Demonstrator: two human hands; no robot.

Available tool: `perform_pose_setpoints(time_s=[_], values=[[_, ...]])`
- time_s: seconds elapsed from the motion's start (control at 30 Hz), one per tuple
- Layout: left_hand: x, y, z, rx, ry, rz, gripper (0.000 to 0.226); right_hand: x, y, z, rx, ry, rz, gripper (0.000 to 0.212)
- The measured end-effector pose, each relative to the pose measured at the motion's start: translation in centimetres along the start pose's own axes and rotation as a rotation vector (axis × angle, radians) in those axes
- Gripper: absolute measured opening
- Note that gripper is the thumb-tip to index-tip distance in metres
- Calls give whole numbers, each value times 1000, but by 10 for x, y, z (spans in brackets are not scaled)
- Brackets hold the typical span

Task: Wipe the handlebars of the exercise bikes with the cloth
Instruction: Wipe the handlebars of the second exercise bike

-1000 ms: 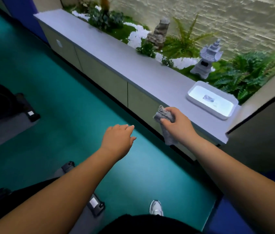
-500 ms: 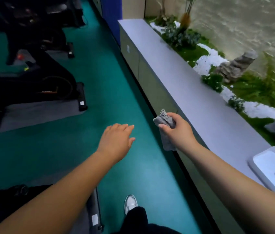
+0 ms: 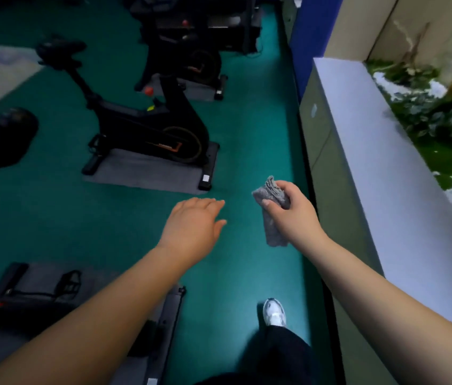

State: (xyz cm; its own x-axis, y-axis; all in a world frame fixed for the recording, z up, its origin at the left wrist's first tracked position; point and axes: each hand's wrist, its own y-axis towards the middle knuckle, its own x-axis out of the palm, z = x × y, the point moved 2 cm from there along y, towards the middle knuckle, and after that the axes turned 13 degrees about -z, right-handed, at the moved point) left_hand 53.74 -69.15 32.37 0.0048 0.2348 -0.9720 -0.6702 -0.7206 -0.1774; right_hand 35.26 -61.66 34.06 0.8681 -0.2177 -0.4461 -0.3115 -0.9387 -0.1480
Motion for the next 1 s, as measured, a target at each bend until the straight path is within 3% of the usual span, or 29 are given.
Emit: perform_pose_setpoints(time_s=[0.37,0.7,1.0], values=[[-21,96,-38,-418,-122,93,44,-5,189,-42,-247,-113,-382,27],[-16,93,-120,-780,-171,88,44,100,289,-87,-361,-135,-726,27],[-37,109,-212,-967,-193,157,42,185,353,-136,-467,-168,-925,28]])
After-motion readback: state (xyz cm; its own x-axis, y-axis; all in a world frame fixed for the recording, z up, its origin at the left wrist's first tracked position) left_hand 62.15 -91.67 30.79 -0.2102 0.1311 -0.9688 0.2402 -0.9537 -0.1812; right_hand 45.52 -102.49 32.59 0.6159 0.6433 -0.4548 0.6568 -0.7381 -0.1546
